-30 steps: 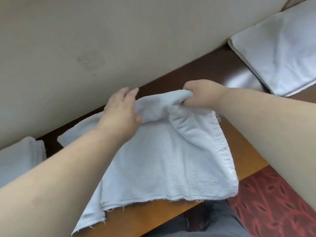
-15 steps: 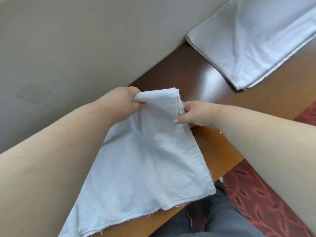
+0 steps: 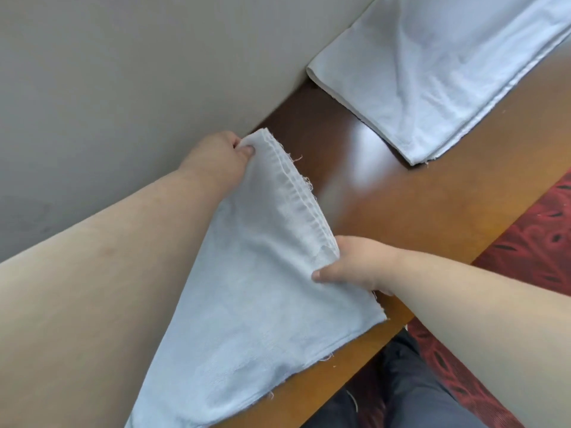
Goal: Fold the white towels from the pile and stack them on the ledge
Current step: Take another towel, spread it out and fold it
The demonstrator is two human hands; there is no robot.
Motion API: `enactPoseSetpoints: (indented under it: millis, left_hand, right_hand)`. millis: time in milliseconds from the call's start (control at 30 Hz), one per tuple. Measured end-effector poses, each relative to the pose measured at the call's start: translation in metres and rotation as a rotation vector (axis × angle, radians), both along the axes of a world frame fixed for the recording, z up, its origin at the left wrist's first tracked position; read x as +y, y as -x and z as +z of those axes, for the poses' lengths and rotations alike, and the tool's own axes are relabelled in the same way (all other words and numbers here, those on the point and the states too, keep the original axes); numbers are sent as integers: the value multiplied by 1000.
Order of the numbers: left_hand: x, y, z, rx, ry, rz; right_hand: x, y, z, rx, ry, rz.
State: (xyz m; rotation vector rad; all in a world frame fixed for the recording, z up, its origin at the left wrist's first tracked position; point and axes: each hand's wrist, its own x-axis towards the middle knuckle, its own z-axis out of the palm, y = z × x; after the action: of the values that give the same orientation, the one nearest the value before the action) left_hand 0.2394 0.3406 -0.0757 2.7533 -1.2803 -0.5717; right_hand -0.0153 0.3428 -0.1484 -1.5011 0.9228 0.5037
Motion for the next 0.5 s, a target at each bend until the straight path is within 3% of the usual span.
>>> enactPoseSetpoints:
  millis: [67, 200, 300, 433, 500]
  left_hand:
    - [-6, -9, -5, -27, 17, 36]
    - [-19, -22, -17, -80, 180, 120]
    - [-14, 1, -24, 84, 239, 140]
    - [16, 61, -56, 156, 139, 34]
    - [28, 88, -69, 167, 72, -14]
  right_hand:
    - [-7, 1, -1, 39, 123, 28]
    - [-43, 1, 6, 11, 329, -233]
    - [-49, 12, 11, 62, 314, -228]
    - [-31, 33, 15, 110, 124, -224]
    - [-28, 41, 11, 102, 135, -299]
